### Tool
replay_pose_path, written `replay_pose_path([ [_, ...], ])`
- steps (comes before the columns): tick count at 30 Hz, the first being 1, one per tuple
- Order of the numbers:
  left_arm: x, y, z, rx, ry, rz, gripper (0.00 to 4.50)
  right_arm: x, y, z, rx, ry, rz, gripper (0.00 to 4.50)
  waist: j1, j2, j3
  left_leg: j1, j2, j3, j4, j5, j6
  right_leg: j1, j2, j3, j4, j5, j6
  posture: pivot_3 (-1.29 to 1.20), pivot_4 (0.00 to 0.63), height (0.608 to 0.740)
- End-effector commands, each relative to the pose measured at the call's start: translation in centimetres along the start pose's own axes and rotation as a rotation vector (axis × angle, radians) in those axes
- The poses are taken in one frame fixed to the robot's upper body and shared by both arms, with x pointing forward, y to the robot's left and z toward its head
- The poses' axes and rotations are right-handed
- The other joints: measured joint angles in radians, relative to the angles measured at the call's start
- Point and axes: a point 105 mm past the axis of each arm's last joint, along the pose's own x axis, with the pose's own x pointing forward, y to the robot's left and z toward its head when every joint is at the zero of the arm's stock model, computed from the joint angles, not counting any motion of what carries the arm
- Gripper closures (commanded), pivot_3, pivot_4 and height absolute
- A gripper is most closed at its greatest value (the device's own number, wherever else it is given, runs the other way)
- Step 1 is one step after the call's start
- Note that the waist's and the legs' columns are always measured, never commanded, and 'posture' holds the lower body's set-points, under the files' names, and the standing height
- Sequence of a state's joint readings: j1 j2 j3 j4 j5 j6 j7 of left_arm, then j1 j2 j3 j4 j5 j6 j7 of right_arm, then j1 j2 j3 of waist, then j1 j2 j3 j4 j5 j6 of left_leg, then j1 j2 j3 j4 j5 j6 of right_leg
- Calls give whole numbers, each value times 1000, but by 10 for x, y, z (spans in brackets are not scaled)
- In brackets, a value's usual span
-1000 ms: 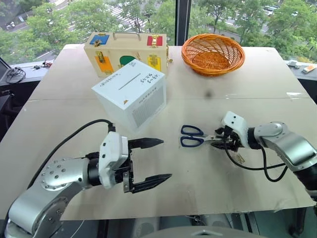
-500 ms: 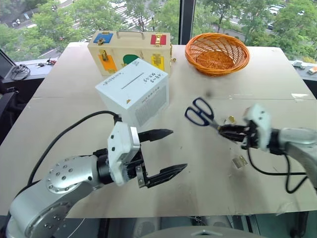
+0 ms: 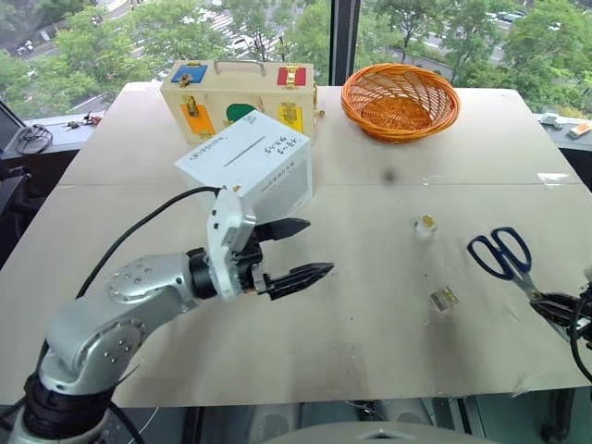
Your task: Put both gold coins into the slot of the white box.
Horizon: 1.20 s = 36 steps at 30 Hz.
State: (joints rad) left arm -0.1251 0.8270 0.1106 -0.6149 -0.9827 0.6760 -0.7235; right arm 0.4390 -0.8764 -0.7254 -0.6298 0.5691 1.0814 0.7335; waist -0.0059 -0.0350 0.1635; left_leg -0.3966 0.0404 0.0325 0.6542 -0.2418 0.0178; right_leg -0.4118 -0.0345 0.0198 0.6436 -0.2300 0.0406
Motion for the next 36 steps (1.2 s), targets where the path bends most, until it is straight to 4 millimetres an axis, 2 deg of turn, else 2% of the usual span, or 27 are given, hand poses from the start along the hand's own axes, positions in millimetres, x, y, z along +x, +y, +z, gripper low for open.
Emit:
replay_pose_path([
  [1, -20, 13, 4, 69, 1, -68, 0, 25, -20, -14, 4, 39, -58, 4241, -8, 0, 0, 0, 0, 0, 0, 0, 0, 0, 0, 0, 0, 0, 0, 0, 150, 740],
  [4, -24, 19, 2, 106, 22, -113, 0, 40, -28, -22, 1, 65, -59, 4241, -8, 1, 1, 0, 0, 1, 0, 0, 0, -1, 0, 2, 0, 0, -1, 0, 150, 740],
  [5, -24, 23, 3, 122, 25, -124, 0, 43, -29, -21, 6, 59, -52, 3229, -6, 1, 1, -1, 0, 1, 0, 0, 0, -1, 0, 2, 0, 0, 0, 0, 150, 740],
  [6, -22, 29, 2, 129, 26, -129, 0, 43, -27, -19, -1, 52, -33, 2952, -5, 0, 0, -1, -1, 1, 0, 0, 0, -1, 0, 2, 0, 0, 0, 0, 150, 740],
  [9, -13, 43, -22, 128, 36, -147, 0, 36, -28, -10, -29, 18, -45, 1525, 0, 3, -1, -3, -1, 0, -1, 0, 0, -1, 0, 1, -1, 0, 0, 0, 150, 740],
  [12, -7, 41, -41, 131, 60, -215, 0, 16, -15, 22, -57, -136, -22, 75, 4, 5, -2, -3, -2, 1, -1, 0, 0, -1, 0, 2, -1, 0, 0, 0, 150, 740],
  [14, -8, 36, -50, 130, 68, -249, 0, 5, 1, 37, -106, -192, 8, 30, 1, 4, -2, -4, -1, 0, -1, 0, 0, -2, 1, 2, -1, 1, 2, 0, 150, 740],
  [16, -9, 27, -63, 111, 69, -287, 0, 0, 33, 50, -159, -240, 77, 30, -3, 5, -2, -3, 0, -1, -2, 0, 0, -2, 1, 1, -1, 2, 3, 0, 150, 740],
  [17, -10, 24, -67, 110, 69, -299, 0, -1, 42, 52, -165, -251, 97, 30, -4, 5, -2, -2, 1, -1, -3, 0, 0, -2, 1, 1, -1, 1, 3, 0, 150, 740],
  [21, -9, 26, -70, 103, 37, -267, 0, 14, 79, 55, -182, -290, 144, 30, 1, 4, -2, -3, 1, -2, -2, 0, 0, -1, 1, -1, -1, -1, 1, 0, 150, 740],
  [24, -3, 24, -67, 119, 34, -269, 0, 26, 89, 53, -128, -292, 144, 30, 2, 3, -2, -3, 1, -3, 0, 0, 0, -1, -1, 0, -1, 0, 1, 0, 150, 740],
  [28, 3, 24, -64, 139, 43, -264, 0, 40, 90, 47, -92, -247, 105, 30, 2, 3, -2, -3, 1, -5, 0, 0, 0, -1, -2, 3, -1, 0, 1, 0, 150, 740],
  [31, 5, 24, -60, 132, 34, -241, 0, 44, 94, 45, -81, -233, 124, 786, 1, 4, -2, -3, -1, -5, 0, 0, 0, -1, -1, 2, -1, 0, 0, 0, 150, 740],
  [33, 6, 24, -60, 126, 28, -230, 0, 45, 95, 42, -90, -216, 119, 1657, 0, 4, -2, -3, -1, -7, -1, 0, 0, -1, -1, 2, -1, 0, 0, 0, 150, 740],
  [36, 5, 24, -59, 123, 25, -227, 0, 48, 96, 37, -87, -190, 123, 1657, -1, 4, -2, -4, -1, -9, -2, 0, 0, -1, 0, -1, -1, 0, 0, 0, 150, 740],
])
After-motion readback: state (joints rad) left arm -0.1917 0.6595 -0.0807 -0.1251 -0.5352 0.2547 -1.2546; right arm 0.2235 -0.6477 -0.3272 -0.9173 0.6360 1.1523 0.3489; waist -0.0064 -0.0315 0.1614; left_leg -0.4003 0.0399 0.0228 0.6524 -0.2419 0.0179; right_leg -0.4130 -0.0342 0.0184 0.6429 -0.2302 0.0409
